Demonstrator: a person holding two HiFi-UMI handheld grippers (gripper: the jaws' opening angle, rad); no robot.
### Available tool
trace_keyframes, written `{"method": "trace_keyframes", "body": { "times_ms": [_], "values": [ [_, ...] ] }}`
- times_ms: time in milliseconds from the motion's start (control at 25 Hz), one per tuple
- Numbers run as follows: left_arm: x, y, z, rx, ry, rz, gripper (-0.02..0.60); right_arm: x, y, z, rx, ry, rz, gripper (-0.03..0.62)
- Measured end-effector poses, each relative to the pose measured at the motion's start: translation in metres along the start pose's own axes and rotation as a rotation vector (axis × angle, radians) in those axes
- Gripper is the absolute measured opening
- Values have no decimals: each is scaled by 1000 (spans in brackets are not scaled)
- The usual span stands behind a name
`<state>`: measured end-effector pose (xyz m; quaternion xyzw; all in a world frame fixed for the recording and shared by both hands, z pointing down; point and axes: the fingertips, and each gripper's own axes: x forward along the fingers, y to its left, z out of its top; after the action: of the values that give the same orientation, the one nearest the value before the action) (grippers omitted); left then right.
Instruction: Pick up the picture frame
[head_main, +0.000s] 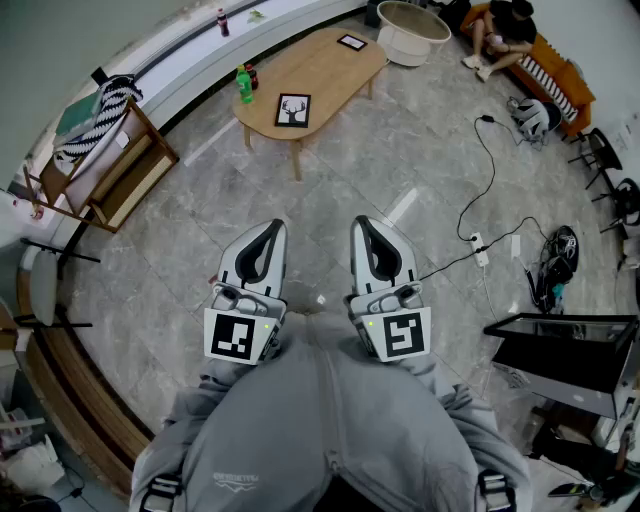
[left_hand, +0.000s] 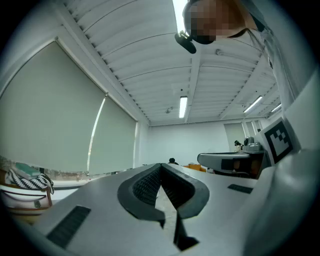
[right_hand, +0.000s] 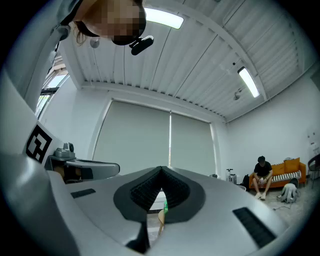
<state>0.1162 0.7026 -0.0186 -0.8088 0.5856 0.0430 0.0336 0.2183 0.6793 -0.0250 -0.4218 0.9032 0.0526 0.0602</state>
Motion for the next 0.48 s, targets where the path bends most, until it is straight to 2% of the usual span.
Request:
{"method": "trace_keyframes", "body": {
  "times_ms": [480],
  "values": [
    [9,-24,8,16,-20,8,17,-10,-15,12,50,-46,17,28]
  ]
}}
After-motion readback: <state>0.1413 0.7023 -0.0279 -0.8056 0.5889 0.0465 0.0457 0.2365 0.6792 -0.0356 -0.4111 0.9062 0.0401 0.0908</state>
